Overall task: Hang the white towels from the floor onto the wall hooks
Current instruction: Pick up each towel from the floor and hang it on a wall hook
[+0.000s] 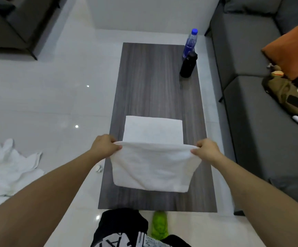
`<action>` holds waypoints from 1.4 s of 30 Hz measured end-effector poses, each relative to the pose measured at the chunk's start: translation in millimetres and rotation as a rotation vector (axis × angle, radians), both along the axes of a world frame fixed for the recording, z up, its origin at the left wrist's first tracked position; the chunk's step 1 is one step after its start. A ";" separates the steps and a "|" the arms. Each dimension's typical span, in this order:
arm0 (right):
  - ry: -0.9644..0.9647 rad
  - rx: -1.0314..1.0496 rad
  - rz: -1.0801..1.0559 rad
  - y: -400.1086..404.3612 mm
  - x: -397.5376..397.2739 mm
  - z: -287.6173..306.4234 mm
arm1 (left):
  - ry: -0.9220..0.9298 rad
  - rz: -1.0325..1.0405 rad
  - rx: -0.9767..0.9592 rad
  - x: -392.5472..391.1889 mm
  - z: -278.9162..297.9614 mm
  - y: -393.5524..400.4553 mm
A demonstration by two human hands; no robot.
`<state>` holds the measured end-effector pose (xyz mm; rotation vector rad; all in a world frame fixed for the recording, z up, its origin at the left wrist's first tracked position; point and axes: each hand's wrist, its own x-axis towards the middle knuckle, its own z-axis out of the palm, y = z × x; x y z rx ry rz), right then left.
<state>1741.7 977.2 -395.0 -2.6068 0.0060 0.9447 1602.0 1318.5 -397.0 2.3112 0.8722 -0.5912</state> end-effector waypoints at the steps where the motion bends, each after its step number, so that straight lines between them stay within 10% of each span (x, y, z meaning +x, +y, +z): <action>1: -0.017 0.008 -0.030 6.8 13.2 -0.1 | -0.016 0.003 0.008 16.5 -1.7 5.7; 11: -0.147 0.062 -0.303 63.4 85.3 -46.7 | -0.100 0.134 -0.048 114.1 -61.8 50.3; 21: 0.334 -0.097 -0.370 26.6 -35.6 -165.4 | 0.320 0.144 -0.215 -0.8 -174.3 10.5; 38: 0.121 0.031 -0.815 -11.0 -97.3 -266.5 | 0.250 0.690 -0.181 -99.6 -270.3 -44.0; 42: 0.214 -0.124 -0.784 -31.6 -125.6 -260.6 | 0.548 0.450 -0.054 -121.5 -263.2 -49.1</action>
